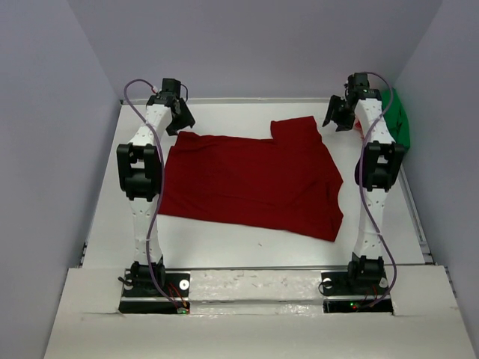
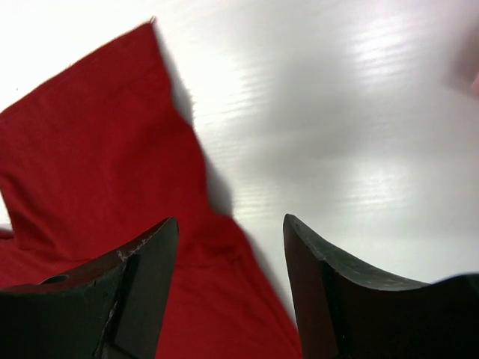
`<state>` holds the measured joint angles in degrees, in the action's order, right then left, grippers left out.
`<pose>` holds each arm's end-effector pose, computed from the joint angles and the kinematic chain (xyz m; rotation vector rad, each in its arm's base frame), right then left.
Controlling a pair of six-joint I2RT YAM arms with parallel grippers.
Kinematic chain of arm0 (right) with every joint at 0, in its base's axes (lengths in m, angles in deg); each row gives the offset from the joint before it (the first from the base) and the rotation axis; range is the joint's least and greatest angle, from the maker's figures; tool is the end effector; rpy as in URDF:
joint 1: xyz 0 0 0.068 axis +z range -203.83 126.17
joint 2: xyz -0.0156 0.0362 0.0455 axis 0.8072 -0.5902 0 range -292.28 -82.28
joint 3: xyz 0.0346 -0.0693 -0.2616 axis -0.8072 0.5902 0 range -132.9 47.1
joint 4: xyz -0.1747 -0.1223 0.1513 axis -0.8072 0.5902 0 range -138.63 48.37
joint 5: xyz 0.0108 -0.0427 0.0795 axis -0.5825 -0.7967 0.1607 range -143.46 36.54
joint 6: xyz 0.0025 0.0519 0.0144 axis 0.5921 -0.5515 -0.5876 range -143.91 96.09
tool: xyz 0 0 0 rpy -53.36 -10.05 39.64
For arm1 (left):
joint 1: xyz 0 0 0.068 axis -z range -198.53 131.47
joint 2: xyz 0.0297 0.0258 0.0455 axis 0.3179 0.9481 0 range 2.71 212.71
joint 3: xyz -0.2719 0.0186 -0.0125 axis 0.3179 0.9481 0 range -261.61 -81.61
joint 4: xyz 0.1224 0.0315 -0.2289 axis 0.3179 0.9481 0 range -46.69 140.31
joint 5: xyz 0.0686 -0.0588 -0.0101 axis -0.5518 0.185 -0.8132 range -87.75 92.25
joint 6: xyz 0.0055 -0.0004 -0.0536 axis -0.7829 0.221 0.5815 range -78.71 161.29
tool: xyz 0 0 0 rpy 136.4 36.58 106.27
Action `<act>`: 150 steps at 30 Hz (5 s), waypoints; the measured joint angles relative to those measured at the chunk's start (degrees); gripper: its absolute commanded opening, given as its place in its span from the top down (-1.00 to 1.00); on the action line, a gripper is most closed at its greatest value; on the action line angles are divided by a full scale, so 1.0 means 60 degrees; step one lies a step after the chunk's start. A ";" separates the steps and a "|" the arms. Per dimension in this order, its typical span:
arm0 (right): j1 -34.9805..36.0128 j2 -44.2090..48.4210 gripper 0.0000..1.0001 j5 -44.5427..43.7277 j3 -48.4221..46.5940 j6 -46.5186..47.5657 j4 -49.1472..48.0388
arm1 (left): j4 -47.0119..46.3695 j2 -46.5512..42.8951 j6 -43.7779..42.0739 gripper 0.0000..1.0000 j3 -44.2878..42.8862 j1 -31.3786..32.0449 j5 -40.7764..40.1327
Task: Fold and stack the t-shirts
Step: Fold the tshirt
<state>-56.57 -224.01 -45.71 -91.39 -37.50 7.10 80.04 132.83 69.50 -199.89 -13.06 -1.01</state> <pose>0.5313 -0.0206 0.2295 0.3215 2.5852 0.2440 0.5125 -0.0472 0.2418 -0.5038 2.3736 -0.1997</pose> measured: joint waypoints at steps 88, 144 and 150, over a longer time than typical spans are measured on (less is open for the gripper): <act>-0.0965 -0.2688 0.14 0.5734 -0.1020 -0.1668 -0.3534 | -0.1428 -0.1701 0.0051 -0.33 0.2685 -0.0299 0.2776; -0.0528 -0.2637 1.00 0.5763 -0.0667 -0.1202 -0.3381 | 0.0168 0.1840 -0.0240 -0.43 -0.1883 -0.0630 0.1537; -0.0528 -0.2616 1.00 0.5741 -0.0641 -0.1184 -0.3370 | 0.0233 0.2233 -0.0229 -0.43 -0.2040 -0.0721 0.1472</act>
<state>-59.74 -239.70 -11.27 -95.24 -44.60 -13.12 81.44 146.23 68.12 -212.13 -17.39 7.82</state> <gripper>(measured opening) 0.034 0.719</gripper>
